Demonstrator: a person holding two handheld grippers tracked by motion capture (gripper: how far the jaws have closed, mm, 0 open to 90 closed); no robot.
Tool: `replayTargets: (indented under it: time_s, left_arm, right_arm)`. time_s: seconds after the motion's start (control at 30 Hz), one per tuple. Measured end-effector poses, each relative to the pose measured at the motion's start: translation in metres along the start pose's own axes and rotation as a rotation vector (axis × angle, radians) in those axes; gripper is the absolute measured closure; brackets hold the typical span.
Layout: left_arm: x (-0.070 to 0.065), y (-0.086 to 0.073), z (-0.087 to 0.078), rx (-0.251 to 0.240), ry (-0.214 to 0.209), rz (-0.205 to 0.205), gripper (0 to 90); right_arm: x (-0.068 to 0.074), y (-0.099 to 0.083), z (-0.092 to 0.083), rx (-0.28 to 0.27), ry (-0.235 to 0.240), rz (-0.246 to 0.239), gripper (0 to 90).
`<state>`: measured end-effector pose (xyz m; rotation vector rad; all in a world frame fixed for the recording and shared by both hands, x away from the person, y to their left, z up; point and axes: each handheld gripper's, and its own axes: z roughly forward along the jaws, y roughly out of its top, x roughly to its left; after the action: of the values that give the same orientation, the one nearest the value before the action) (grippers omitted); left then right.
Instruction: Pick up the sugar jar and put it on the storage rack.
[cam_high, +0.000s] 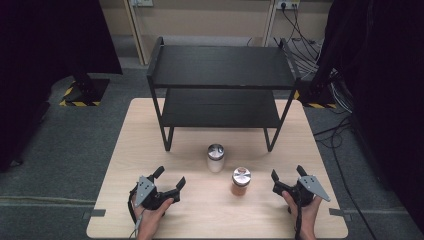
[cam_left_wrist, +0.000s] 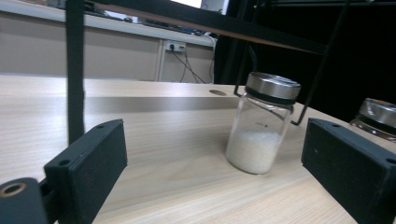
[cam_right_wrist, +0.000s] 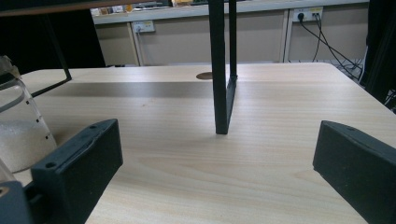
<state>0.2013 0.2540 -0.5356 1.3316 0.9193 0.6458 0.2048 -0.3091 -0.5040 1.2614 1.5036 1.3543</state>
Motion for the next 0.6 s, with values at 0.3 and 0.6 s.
replayTargets:
  time_s: [0.3,0.6]
  left_arm:
    - [0.0,0.004,0.006,0.021,-0.041,0.039,5.4]
    - [-0.005,0.012,0.02,0.031,-0.093,0.076,5.5]
  right_arm:
    - [0.0,0.0,0.0,0.002,0.002,-0.002,1.7]
    - [0.001,0.001,0.001,0.005,-0.001,-0.008,1.7]
